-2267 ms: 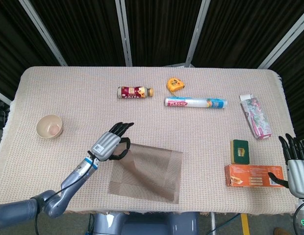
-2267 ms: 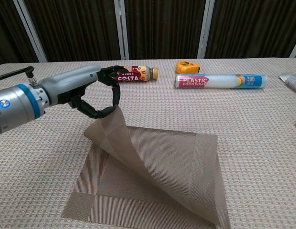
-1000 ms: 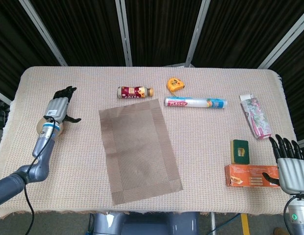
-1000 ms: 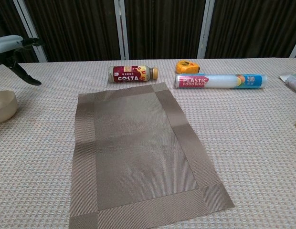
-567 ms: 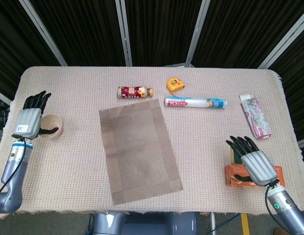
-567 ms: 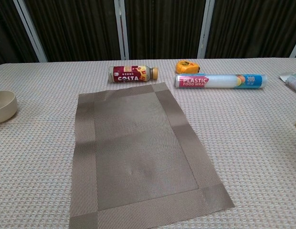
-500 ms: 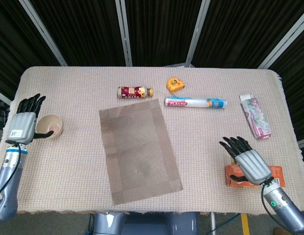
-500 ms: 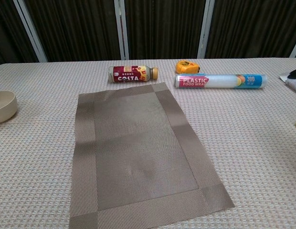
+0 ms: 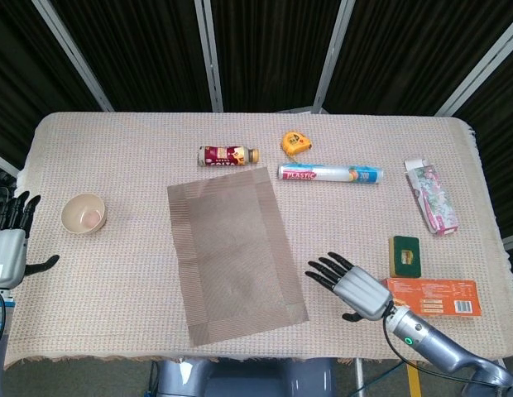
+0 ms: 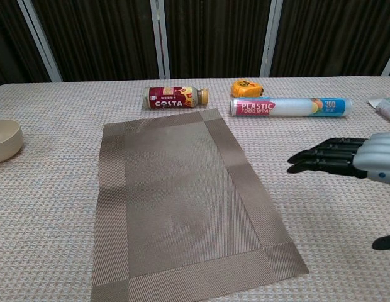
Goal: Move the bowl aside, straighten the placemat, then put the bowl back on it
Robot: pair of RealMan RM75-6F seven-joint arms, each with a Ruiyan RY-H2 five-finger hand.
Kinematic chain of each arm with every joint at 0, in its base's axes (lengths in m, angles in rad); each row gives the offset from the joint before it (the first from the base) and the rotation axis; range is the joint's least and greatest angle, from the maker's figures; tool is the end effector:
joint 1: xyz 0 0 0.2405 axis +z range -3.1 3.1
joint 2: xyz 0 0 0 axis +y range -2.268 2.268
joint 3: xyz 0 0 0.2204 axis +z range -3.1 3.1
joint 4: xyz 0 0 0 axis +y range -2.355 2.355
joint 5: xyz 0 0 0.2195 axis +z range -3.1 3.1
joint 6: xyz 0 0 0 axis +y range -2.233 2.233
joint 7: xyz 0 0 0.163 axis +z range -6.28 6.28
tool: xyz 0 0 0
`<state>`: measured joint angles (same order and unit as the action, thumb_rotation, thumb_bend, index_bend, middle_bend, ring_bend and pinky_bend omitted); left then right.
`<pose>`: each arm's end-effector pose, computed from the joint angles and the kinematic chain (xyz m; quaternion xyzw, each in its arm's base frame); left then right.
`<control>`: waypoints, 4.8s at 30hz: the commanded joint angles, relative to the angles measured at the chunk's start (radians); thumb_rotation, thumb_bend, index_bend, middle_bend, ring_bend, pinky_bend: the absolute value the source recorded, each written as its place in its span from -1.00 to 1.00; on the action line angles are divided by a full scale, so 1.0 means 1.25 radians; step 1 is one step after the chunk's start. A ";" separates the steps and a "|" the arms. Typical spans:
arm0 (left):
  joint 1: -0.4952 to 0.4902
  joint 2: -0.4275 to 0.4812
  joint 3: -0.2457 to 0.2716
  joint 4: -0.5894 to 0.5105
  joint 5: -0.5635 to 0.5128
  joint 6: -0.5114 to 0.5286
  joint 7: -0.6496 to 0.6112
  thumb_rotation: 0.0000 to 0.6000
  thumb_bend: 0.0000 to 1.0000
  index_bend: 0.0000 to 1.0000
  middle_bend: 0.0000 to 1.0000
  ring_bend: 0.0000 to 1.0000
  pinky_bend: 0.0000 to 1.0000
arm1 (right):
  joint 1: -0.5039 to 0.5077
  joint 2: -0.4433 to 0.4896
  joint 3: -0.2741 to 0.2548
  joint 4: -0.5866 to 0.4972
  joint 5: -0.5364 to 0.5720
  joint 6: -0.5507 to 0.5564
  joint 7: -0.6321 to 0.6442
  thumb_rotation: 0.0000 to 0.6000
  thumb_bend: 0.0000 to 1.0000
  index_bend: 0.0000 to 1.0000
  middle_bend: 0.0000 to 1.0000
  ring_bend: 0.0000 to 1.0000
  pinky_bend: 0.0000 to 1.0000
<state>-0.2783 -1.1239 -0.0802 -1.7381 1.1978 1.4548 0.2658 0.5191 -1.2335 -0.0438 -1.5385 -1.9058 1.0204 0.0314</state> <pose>-0.2569 0.2501 0.1345 -0.5768 -0.3732 -0.3465 0.6387 -0.1824 -0.2397 0.0076 0.8637 -0.2548 0.3363 0.2758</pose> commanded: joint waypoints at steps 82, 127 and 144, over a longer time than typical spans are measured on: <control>0.033 -0.015 -0.026 0.026 0.060 -0.046 -0.030 1.00 -0.96 -1.00 -1.00 -1.00 -1.00 | 0.055 -0.204 -0.097 0.169 -0.018 0.162 -0.062 1.00 -0.21 0.31 -1.00 -1.00 -1.00; 0.024 -0.030 -0.018 0.071 0.101 -0.077 -0.061 1.00 -0.95 -1.00 -1.00 -1.00 -1.00 | 0.117 -0.220 0.074 0.681 0.077 0.317 -0.164 1.00 -1.00 -1.00 -1.00 -1.00 -1.00; -0.050 -0.132 0.004 0.215 0.262 -0.111 -0.141 1.00 -0.92 -1.00 -1.00 -1.00 -1.00 | -0.153 0.039 0.084 0.093 0.319 0.386 -0.117 1.00 -1.00 -1.00 -1.00 -1.00 -1.00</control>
<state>-0.3253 -1.2691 -0.0788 -1.4910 1.5068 1.3268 0.0973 0.3863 -1.2370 0.0704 -1.3565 -1.5525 1.4700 -0.1242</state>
